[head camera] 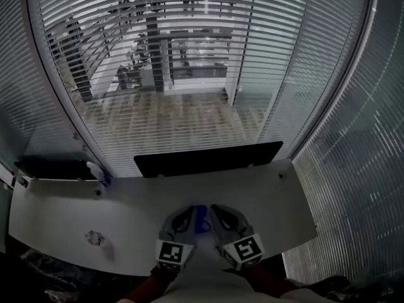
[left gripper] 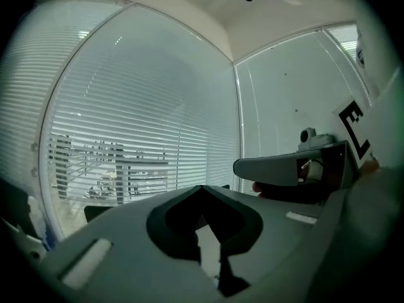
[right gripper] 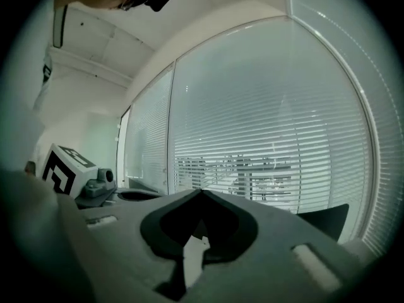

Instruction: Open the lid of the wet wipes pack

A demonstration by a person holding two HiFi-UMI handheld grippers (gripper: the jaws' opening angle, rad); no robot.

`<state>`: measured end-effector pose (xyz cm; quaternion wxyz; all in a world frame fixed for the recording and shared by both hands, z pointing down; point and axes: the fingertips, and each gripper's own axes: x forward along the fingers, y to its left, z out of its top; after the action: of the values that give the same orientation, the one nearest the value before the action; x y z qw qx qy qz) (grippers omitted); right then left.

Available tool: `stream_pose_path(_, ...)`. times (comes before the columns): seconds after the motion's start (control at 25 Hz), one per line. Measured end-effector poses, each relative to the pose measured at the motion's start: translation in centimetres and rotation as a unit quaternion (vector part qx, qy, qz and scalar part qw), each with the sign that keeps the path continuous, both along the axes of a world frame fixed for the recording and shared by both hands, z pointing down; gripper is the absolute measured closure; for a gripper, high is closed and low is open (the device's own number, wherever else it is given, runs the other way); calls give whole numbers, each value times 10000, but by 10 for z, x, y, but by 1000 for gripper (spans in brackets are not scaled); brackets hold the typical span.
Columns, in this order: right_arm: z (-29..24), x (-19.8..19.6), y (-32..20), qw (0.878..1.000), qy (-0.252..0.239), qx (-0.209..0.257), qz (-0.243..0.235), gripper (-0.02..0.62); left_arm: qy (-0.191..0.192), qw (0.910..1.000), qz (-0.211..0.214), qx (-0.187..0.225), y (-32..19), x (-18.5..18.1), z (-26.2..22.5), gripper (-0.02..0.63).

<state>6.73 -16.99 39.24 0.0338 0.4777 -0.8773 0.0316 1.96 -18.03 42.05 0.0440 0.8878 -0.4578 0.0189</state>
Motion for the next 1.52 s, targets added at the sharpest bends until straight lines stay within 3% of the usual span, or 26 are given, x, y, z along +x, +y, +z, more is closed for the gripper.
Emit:
stream_pose_path(0.16, 8, 0, 7, 9997, -225, -45, 38, 594, -56, 9999, -74, 106, 6, 4, -5, 604)
stream_pose_path(0.52, 6, 10, 4, 9995, -230, 29, 235, 595, -118, 9997, 23, 195, 9, 22, 0, 604)
stream_pose_path(1.52, 9, 4, -2, 9996, -217, 39, 197, 595, -50, 9998, -136, 98, 0, 13, 5, 603)
